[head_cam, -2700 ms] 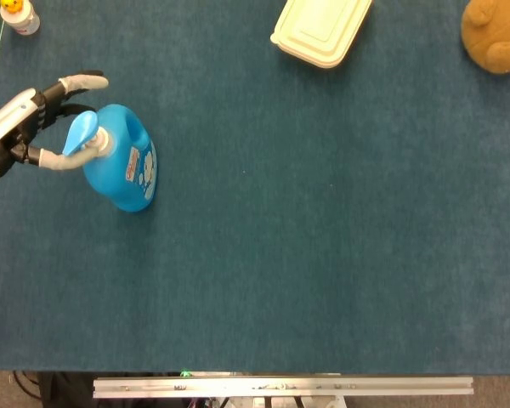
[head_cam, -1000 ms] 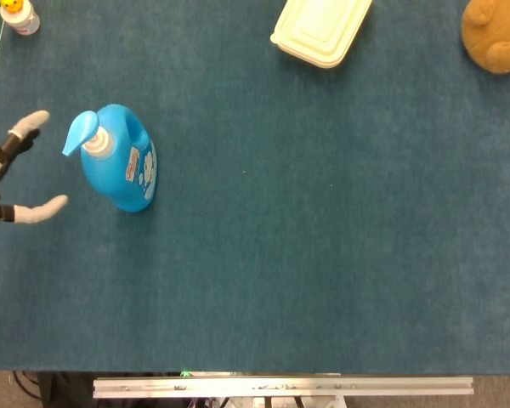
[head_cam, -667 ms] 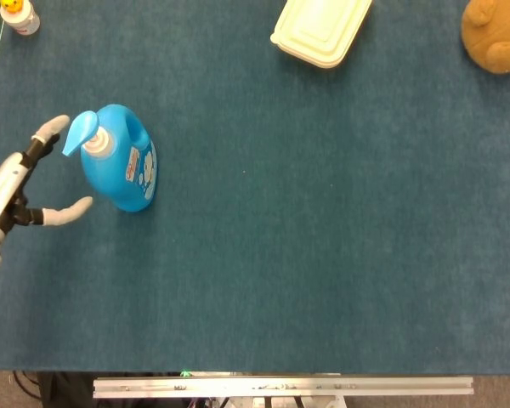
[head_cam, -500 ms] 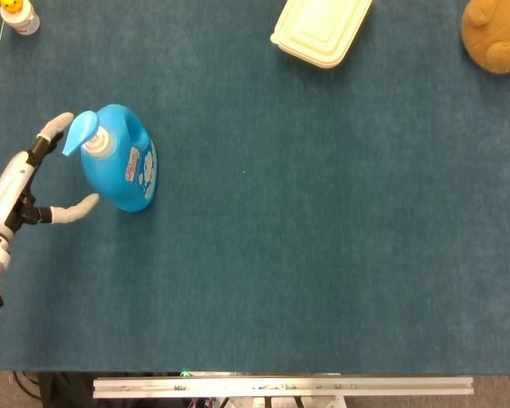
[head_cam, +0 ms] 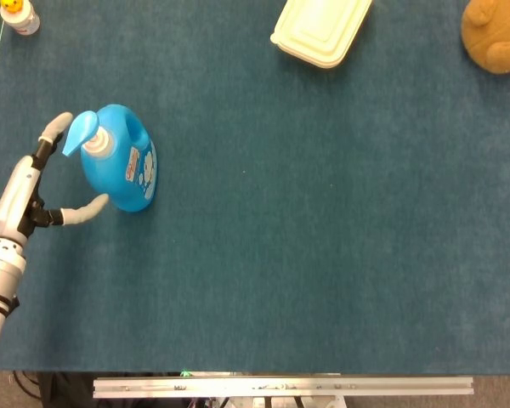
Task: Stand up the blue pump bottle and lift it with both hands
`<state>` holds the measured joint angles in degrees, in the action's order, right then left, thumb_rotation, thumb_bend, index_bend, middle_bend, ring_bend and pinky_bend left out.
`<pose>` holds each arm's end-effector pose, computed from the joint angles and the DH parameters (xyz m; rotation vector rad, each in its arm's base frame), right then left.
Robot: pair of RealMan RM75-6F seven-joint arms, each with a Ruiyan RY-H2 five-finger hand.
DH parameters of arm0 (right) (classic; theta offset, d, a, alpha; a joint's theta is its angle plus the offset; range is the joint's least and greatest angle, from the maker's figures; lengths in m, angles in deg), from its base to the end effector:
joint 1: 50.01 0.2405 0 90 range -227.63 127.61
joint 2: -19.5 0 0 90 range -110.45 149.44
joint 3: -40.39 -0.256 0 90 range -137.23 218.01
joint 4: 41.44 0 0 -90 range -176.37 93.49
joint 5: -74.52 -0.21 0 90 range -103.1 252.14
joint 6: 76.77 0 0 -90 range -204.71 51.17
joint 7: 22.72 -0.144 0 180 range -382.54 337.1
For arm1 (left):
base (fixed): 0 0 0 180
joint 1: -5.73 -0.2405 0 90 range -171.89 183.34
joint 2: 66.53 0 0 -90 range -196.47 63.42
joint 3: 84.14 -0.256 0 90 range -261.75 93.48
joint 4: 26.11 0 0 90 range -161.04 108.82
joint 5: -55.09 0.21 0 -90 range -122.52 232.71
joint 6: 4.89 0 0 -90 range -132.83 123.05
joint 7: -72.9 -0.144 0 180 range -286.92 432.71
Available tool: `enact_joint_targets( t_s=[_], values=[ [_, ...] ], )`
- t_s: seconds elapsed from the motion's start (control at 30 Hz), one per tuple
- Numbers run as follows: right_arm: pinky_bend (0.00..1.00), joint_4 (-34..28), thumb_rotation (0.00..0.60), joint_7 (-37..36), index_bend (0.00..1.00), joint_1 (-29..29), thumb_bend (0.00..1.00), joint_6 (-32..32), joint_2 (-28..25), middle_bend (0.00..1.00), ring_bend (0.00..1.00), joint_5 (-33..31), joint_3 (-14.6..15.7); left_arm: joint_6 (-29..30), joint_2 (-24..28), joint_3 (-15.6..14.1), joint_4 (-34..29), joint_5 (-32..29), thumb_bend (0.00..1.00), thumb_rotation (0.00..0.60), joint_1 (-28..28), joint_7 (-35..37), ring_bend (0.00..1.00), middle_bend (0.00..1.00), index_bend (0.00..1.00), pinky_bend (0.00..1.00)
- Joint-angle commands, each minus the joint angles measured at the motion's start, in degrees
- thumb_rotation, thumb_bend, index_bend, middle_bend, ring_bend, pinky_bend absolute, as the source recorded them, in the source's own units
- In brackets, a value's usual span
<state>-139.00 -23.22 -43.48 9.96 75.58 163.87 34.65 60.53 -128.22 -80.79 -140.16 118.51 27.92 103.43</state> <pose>-0.2815 -0.1980 0.2014 1.4273 -0.7661 0.9862 -0.2280 0.2363 0.1035 -1.0512 -1.8877 -1.2684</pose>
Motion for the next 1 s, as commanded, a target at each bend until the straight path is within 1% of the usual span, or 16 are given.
enact_joint_targets(
  t_s=[0.03, 0.1, 0.27, 0.57, 0.8, 0.9, 1.0],
  values=[
    [0.27, 0.03, 0.6, 0.0, 0.06, 0.02, 0.02, 0.02, 0.05, 0.25, 0.26, 0.05, 0.03, 1.4, -1.12, 0.66, -0.52, -1.05, 0.19, 0.6, -1.19, -1.39, 0.0, 0.0, 0.0, 0.0],
    [0.27, 0.12, 0.6, -0.06, 0.06, 0.06, 0.02, -0.03, 0.14, 0.25, 0.26, 0.03, 0.05, 1.57, -1.69, 0.57, -0.83, -1.28, 0.17, 0.6, -1.76, -2.31, 0.0, 0.0, 0.0, 0.0],
    [0.27, 0.39, 0.6, -0.26, 0.06, 0.18, 0.02, -0.23, 0.4, 0.25, 0.26, -0.06, 0.1, 0.81, -3.23, 1.15, -1.08, -2.01, 0.16, 0.6, -2.4, -2.71, 0.0, 0.0, 0.0, 0.0],
    [0.27, 0.76, 0.6, -0.68, 0.06, -0.03, 0.04, -0.11, 0.35, 0.25, 0.26, -0.31, 0.26, 1.78, -8.32, 4.69, 0.59, -4.6, 0.16, 0.6, -2.28, -5.2, 0.0, 0.0, 0.0, 0.0],
    [0.27, 1.23, 0.6, -1.26, 0.06, -0.15, 0.04, -0.26, 0.45, 0.25, 0.26, -0.54, 0.46, 1.31, -11.93, 6.4, 3.58, -7.43, 0.16, 0.6, -1.47, -8.55, 0.0, 0.0, 0.0, 0.0],
    [0.27, 1.39, 0.6, -1.51, 0.06, -0.26, 0.04, -0.22, 0.49, 0.25, 0.26, -0.68, 0.51, 0.87, -12.95, 7.36, 4.41, -8.4, 0.16, 0.6, -1.17, -9.11, 0.0, 0.0, 0.0, 0.0],
    [0.27, 1.49, 0.6, -1.69, 0.06, -0.47, 0.04, 0.0, 0.46, 0.25, 0.26, -0.79, 0.56, 0.57, -13.11, 7.95, 4.57, -8.38, 0.16, 0.6, -1.18, -9.47, 0.0, 0.0, 0.0, 0.03]
  ],
)
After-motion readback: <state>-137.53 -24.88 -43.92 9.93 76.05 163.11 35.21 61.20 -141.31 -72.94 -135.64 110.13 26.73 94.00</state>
